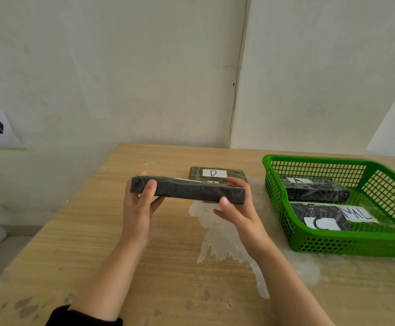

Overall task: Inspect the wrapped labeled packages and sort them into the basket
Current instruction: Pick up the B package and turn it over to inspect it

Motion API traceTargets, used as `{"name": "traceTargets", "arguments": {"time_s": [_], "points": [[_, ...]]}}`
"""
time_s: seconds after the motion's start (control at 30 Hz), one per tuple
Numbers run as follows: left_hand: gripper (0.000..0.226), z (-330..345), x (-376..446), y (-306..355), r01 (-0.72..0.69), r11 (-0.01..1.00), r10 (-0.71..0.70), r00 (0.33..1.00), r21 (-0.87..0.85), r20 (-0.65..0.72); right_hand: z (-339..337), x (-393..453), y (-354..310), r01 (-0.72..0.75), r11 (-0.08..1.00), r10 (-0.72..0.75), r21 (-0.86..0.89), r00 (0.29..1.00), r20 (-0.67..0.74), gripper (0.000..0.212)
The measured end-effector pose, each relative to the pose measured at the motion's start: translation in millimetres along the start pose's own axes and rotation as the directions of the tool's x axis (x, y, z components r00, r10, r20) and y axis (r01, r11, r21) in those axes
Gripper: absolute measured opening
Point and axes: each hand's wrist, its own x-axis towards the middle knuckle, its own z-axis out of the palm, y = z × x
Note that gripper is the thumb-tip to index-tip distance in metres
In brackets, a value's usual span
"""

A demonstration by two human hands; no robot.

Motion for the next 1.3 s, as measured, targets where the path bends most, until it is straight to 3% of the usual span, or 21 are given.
{"name": "traceTargets", "arguments": {"time_s": [0.2, 0.3, 0.4, 0.47, 0.6, 0.73, 0.83, 1.0, 1.1, 1.17, 1.3], "points": [[0.067, -1, 0, 2, -0.024, 0.996, 0.022, 0.999, 0.083, 0.023, 3, 3, -1, 0.001, 1.000, -0.001, 0.004, 0.996, -0.094, 0.045], [0.033, 0, -3, -1, -0.058, 0.980, 0.059, 0.998, 0.192, -0.002, 1, 2, -2, 0.021, 0.999, -0.025, -0.030, 0.991, -0.130, 0.043], [0.058, 0, -5, 1, -0.039, 0.964, 0.041, 0.999, 0.261, -0.002, 0, -1, -6, 0.074, 0.994, -0.085, -0.074, 0.983, -0.164, 0.044], [0.069, 3, -9, 5, -0.100, 0.946, 0.091, 0.995, 0.309, 0.042, -1, -1, -9, 0.113, 0.991, -0.124, -0.071, 0.975, -0.186, 0.038], [0.063, 6, -16, 10, -0.217, 0.918, 0.200, 0.976, 0.331, 0.083, -6, -3, -12, 0.142, 0.990, -0.141, 0.003, 0.979, -0.146, 0.038], [0.040, 2, -11, 9, -0.218, 0.906, 0.241, 0.970, 0.363, -0.019, 1, -2, -14, 0.078, 0.997, -0.080, -0.022, 0.989, -0.121, 0.043], [0.028, 1, -7, 6, -0.149, 0.899, 0.186, 0.981, 0.413, -0.051, 4, 1, -12, 0.027, 1.000, -0.027, -0.002, 0.988, -0.153, 0.033], [0.031, 4, -6, 5, -0.102, 0.894, 0.113, 0.994, 0.436, 0.000, 3, 2, -8, 0.048, 0.998, -0.052, -0.028, 0.981, -0.187, 0.031], [0.045, -2, -2, 8, -0.100, 0.941, 0.104, 0.995, 0.324, 0.006, 3, 3, -6, 0.050, 0.997, -0.036, 0.062, 0.980, -0.197, 0.022], [0.057, -5, 1, 6, -0.083, 0.967, 0.080, 0.997, 0.239, 0.022, 0, 4, -5, 0.031, 0.982, -0.001, 0.189, 0.987, -0.161, 0.032], [0.048, -3, 3, -3, 0.094, 0.982, -0.102, 0.994, 0.163, 0.042, 0, 4, -5, 0.006, 0.982, 0.016, 0.187, 0.993, -0.116, 0.032]]}}
